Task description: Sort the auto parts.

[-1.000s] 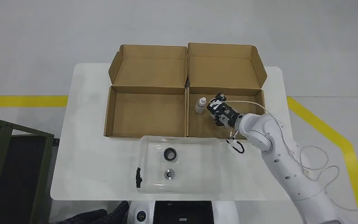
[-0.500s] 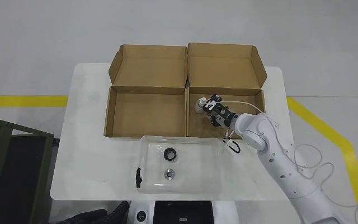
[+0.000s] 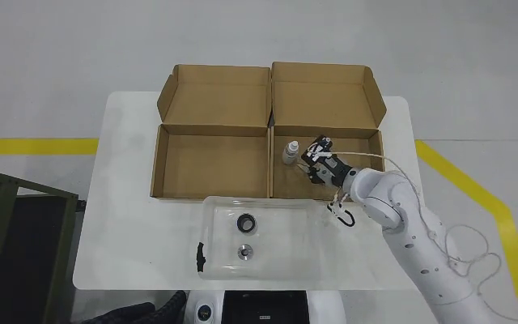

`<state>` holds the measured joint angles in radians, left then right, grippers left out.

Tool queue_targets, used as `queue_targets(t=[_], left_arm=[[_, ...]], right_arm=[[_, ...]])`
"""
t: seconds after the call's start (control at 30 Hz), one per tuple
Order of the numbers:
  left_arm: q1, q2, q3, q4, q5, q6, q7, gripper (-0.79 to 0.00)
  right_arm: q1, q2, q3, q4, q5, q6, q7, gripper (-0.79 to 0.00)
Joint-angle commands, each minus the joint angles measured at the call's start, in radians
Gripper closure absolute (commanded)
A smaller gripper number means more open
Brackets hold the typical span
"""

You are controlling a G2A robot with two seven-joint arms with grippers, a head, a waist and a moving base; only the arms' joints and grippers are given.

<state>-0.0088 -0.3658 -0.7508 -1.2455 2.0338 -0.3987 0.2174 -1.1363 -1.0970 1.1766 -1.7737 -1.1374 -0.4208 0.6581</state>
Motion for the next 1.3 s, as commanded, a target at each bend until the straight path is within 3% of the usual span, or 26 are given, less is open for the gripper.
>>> queue_targets(t=[0.0,0.3,0.57,0.83,1.27], left_arm=[[0.000,0.000,0.000,0.000,0.000,0.000,0.000,-0.785],[0.000,0.000,0.000,0.000,0.000,0.000,0.000,-0.785],[0.000,0.000,0.000,0.000,0.000,0.000,0.000,-0.785],[0.000,0.000,0.000,0.000,0.000,0.000,0.000,-0.785],[0.000,0.000,0.000,0.000,0.000,0.000,0.000,-0.785]], right_arm=[[-0.033,0.005,0.023,-0.043,0.002,-0.009,-0.012,-0.342],[-0.183,0.022,0.078,-0.228,-0.009,-0.065,-0.092,-0.363],[-0.251,0.026,0.026,-0.296,-0.081,-0.139,-0.180,-0.366],[-0.266,0.022,-0.067,-0.275,-0.183,-0.194,-0.254,-0.422],[-0.258,0.011,-0.177,-0.216,-0.291,-0.182,-0.292,-0.449]])
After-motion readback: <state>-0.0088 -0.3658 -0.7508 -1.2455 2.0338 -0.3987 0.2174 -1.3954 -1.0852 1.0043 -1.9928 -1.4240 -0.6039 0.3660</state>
